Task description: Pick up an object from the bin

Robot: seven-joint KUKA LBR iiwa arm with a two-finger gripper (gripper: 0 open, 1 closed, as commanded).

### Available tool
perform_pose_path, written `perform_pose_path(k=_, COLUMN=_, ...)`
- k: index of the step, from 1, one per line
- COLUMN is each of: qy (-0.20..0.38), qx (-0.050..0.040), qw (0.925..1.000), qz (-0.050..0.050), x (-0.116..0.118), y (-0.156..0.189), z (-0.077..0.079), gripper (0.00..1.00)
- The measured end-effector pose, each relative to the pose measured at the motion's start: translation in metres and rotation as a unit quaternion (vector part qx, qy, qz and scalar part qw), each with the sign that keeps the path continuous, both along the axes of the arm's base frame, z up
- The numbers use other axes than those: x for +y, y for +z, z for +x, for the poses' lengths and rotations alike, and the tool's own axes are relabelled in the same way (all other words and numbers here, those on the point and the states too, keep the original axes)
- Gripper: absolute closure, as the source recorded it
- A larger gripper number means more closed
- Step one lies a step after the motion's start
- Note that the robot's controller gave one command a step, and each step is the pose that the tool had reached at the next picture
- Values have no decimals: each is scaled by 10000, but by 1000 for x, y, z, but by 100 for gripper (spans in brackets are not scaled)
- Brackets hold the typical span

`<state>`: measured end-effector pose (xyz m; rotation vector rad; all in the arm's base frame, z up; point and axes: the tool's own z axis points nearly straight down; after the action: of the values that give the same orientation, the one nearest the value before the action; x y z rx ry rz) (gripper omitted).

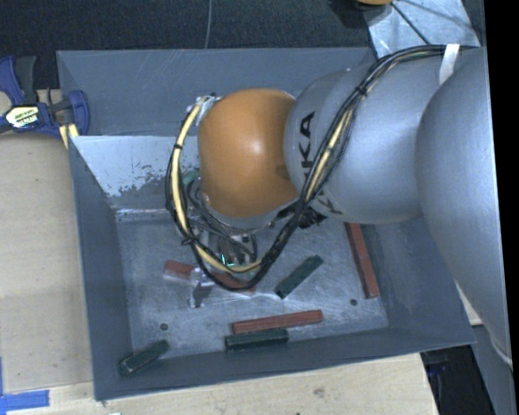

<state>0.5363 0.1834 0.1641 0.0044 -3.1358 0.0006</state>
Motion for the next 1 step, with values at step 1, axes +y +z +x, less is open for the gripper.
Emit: perform_pose_path(k=1, qy=-12, qx=-41, qw=10000, qz=8, x=-1, y=4, z=2, gripper=0)
